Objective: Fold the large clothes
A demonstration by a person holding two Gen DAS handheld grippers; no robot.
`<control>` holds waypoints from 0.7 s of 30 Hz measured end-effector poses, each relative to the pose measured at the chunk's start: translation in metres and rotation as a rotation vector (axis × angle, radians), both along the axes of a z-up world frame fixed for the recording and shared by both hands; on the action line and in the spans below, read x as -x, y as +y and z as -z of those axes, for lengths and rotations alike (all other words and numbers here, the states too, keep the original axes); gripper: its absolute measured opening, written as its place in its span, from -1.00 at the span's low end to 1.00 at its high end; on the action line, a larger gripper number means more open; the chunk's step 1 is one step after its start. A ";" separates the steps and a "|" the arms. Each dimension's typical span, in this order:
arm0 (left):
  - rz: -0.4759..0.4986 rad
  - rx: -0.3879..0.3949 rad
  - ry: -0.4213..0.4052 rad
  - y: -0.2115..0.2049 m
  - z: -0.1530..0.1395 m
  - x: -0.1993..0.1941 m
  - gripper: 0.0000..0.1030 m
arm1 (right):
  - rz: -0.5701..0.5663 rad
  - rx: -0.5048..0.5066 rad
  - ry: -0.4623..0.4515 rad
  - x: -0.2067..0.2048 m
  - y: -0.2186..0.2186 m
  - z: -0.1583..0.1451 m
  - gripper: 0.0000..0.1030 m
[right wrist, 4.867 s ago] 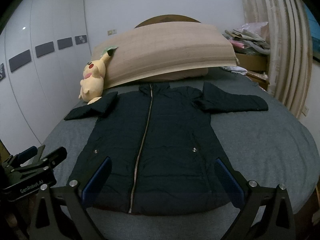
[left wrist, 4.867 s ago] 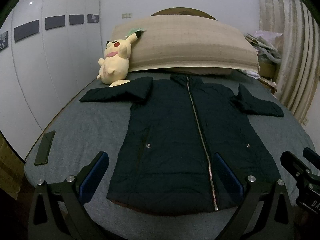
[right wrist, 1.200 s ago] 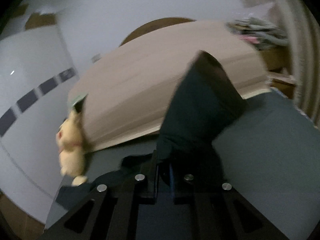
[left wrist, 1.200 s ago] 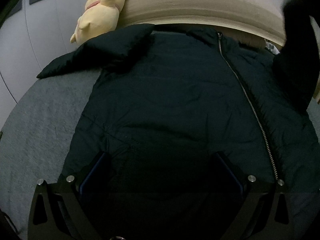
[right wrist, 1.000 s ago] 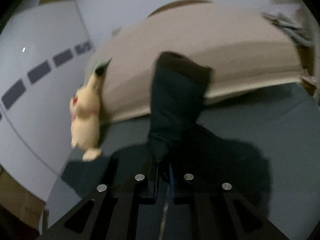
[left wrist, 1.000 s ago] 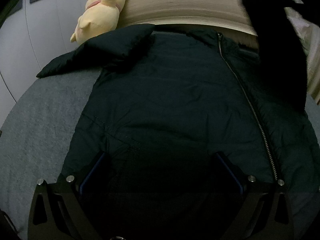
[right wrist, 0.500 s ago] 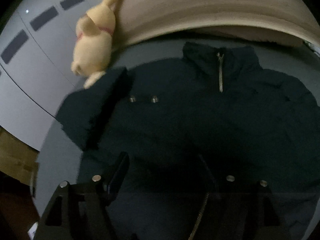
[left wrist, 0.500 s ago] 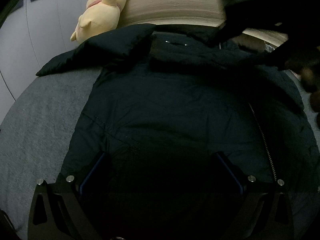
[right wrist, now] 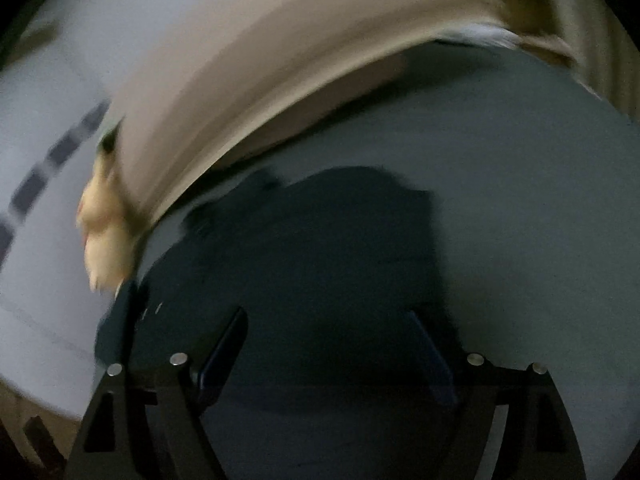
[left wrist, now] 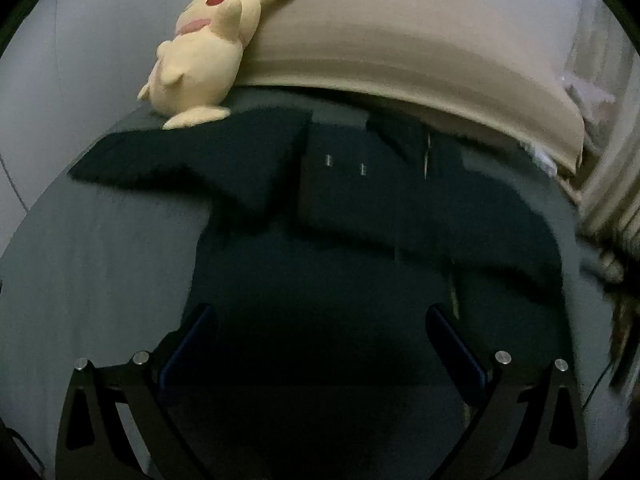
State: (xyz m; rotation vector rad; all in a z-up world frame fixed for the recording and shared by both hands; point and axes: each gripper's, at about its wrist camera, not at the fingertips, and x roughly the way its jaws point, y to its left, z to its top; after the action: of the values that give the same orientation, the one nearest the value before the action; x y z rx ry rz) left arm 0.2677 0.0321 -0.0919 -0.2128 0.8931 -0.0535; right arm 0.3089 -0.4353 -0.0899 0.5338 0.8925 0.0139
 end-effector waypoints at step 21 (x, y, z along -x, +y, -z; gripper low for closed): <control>-0.109 -0.208 0.001 0.000 0.013 -0.058 0.47 | -0.002 -0.230 0.087 -0.088 -0.055 0.067 -0.04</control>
State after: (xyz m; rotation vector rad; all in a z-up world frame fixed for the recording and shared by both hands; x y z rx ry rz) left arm 0.3260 0.0317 -0.1049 -0.0672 0.8801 0.1399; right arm 0.3974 -0.4901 -0.1566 0.7528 0.9824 0.0971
